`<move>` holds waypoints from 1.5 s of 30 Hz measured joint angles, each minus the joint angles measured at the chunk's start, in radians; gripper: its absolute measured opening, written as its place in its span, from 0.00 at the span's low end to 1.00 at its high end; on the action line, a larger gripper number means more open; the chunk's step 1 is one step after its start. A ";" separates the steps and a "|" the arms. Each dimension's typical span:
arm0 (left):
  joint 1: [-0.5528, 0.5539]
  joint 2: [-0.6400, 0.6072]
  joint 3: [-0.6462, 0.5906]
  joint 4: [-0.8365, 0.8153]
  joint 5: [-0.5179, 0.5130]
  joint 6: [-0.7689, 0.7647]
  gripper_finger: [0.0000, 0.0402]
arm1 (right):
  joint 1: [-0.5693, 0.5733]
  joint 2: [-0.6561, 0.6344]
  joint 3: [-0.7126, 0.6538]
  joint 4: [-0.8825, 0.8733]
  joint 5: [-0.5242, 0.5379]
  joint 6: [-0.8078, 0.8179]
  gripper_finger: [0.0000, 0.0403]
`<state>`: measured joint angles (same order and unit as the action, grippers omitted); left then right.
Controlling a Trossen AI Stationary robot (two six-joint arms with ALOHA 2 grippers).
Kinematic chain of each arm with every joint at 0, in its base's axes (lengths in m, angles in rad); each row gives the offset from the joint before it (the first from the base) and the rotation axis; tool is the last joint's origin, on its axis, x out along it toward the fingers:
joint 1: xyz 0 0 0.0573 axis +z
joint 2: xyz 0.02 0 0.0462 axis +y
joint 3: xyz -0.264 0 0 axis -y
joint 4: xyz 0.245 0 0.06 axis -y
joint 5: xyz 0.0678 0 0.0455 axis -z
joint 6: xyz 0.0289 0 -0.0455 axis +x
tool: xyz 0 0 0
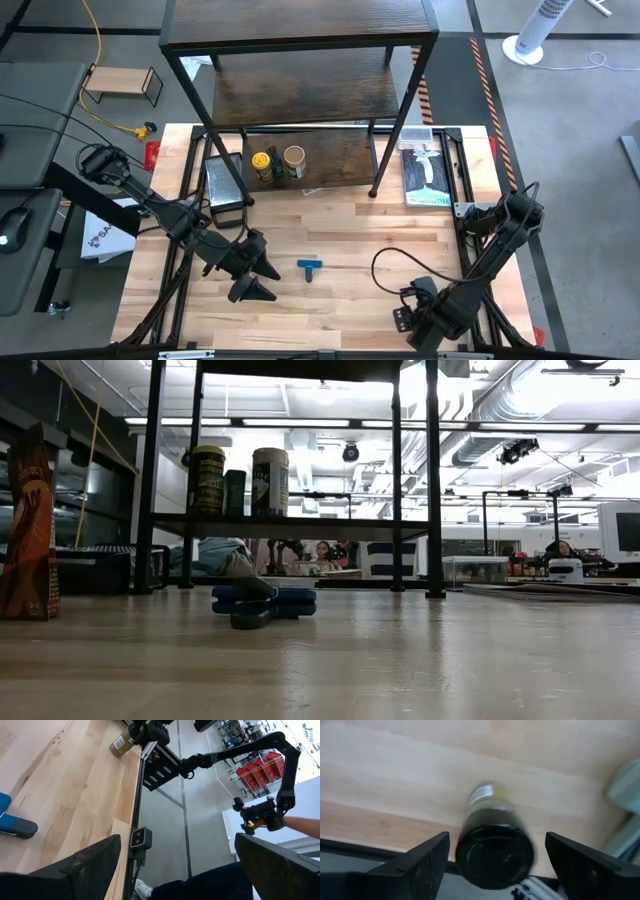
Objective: Shelf spices
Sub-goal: Put the black seasoning bottle on the shelf
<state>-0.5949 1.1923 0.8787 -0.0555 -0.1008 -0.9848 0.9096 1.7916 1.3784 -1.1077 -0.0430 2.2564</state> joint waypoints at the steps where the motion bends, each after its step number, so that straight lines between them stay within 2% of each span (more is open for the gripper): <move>1: 0.000 0.000 0.000 -0.001 0.000 0.000 0.96 | 0.000 0.000 -0.013 0.031 0.000 0.006 0.80; 4: 0.000 0.000 0.000 0.001 -0.001 0.000 0.96 | 0.000 0.000 -0.039 0.111 0.003 0.006 0.80; 10: 0.000 0.000 0.000 0.000 -0.014 0.001 0.96 | -0.001 0.001 -0.053 0.073 0.035 -0.005 0.80; 13: 0.000 0.000 0.000 0.000 -0.017 0.001 0.96 | -0.003 0.001 -0.053 0.083 0.035 -0.011 0.77; 16: 0.000 0.000 0.000 0.000 -0.017 0.002 0.96 | -0.003 0.001 -0.053 0.095 0.034 -0.013 0.69; 21: 0.000 -0.003 -0.001 0.037 0.025 0.011 0.96 | -0.010 0.001 -0.048 0.098 0.037 -0.027 0.47; 24: -0.004 -0.029 -0.001 0.131 0.041 0.035 0.96 | -0.027 0.002 -0.009 0.097 0.115 -0.045 0.47; 27: -0.007 -0.077 -0.001 0.145 0.015 0.038 0.96 | -0.069 -0.001 0.071 0.086 0.299 -0.111 0.47; 30: -0.008 -0.137 -0.001 0.125 -0.029 0.055 0.96 | -0.150 -0.002 0.188 0.016 0.481 -0.256 0.47; 35: -0.008 -0.237 0.000 0.075 -0.094 0.097 0.96 | -0.357 -0.003 0.382 -0.071 0.643 -0.677 0.47; 40: -0.012 -0.321 0.000 0.003 -0.155 0.100 0.96 | -0.591 -0.005 0.493 -0.072 0.654 -1.056 0.47; 45: -0.032 -0.364 0.000 -0.033 -0.193 0.100 0.96 | -0.803 -0.005 0.505 -0.083 0.535 -1.267 0.47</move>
<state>-0.6272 0.8285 0.8787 -0.0886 -0.2935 -0.8852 0.1068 1.7870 1.8838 -1.1907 0.4921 0.9895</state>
